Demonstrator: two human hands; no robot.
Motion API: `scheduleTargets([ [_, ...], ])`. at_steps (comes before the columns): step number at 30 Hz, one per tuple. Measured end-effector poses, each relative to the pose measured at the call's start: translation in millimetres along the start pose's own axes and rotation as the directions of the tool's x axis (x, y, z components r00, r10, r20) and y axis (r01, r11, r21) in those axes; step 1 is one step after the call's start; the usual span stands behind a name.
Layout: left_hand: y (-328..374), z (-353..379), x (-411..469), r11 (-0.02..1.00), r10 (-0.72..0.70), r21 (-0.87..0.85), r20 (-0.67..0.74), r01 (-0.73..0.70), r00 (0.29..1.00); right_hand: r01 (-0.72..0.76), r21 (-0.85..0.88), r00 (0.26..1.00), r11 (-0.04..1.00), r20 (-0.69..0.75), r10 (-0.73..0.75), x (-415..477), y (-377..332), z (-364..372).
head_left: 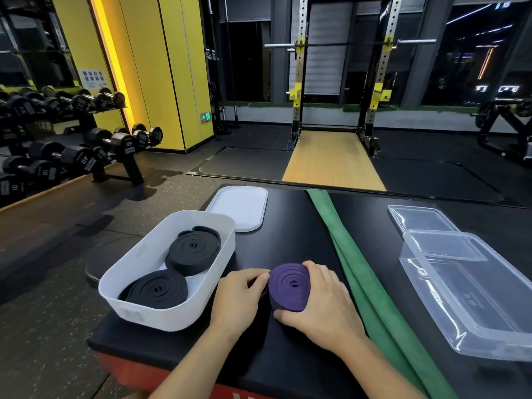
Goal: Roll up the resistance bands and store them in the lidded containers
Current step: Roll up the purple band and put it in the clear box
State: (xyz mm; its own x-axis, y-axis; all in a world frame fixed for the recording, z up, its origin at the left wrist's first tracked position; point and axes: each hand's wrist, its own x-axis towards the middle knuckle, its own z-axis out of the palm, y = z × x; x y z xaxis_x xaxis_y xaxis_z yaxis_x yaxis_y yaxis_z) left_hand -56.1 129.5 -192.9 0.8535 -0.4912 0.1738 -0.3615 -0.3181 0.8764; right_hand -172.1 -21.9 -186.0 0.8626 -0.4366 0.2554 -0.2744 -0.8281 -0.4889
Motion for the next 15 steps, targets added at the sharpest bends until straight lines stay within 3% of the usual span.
scheduleTargets([
  [6, -3.1, 2.9, -14.3, 0.995, 0.021, 0.102, -0.131, -0.007, 0.991, -0.01, -0.035, 1.0, 0.999, -0.016, 0.01, -1.9, -4.3, -3.1],
  [10, 0.2, 6.3, -11.1, 0.995, -0.101, -0.004, -0.137, 0.101, 0.985, -0.019, -0.08, 1.0, 0.997, -0.025, 0.017, -1.6, -5.0, -3.7],
  [15, 10.9, 8.8, -14.3, 0.989, -0.144, 0.016, -0.17, 0.149, 0.975, -0.02, -0.136, 1.0, 0.99, -0.007, 0.02, -0.4, -3.6, 0.9],
])
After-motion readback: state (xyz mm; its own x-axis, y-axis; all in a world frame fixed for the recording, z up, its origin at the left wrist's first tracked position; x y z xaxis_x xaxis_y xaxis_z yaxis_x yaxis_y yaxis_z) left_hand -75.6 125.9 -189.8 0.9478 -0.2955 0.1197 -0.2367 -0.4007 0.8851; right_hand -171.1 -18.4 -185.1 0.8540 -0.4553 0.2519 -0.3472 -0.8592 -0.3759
